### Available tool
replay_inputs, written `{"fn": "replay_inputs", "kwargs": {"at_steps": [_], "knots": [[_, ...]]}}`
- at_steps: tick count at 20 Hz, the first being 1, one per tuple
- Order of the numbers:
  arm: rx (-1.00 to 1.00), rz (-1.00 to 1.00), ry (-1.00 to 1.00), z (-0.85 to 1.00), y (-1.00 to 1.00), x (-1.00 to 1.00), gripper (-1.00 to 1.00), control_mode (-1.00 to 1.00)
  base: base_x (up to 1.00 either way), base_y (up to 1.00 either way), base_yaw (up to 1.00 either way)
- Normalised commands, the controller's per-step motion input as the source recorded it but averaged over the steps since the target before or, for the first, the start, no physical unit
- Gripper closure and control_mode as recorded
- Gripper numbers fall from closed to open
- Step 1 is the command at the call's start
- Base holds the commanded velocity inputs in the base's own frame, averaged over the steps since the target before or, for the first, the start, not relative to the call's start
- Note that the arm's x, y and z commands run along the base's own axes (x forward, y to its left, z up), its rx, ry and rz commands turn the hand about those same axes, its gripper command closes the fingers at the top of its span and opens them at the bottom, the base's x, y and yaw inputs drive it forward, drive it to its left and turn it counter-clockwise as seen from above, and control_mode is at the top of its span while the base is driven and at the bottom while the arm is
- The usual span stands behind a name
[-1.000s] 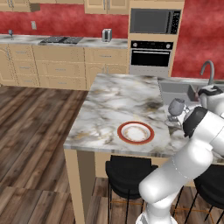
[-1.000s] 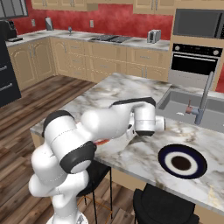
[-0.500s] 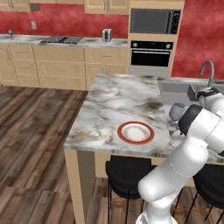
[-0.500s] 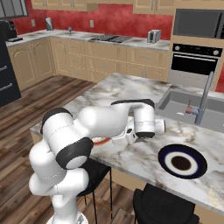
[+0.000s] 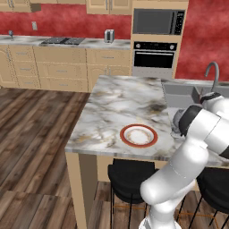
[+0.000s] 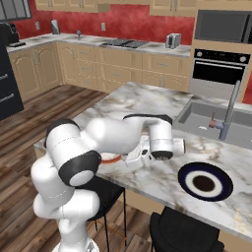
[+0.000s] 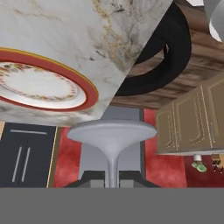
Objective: Retrieve the wine glasses from the counter and place one next to each plate.
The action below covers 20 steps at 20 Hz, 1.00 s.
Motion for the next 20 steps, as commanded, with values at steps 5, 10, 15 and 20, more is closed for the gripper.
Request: {"fn": "replay_inputs", "kwargs": {"at_steps": [5,10,15,20], "knots": [[0.0,0.0,0.0,-0.11,0.0,0.0,1.0,-1.0,0.0,0.0,0.0],[0.0,0.0,0.0,-0.12,0.0,0.0,1.0,-1.0,0.0,0.0,0.0],[0.0,0.0,0.0,-0.17,0.0,0.06,1.0,-1.0,0.0,0.0,0.0],[0.0,0.0,0.0,-0.13,0.0,0.18,1.0,-1.0,0.0,0.0,0.0]]}}
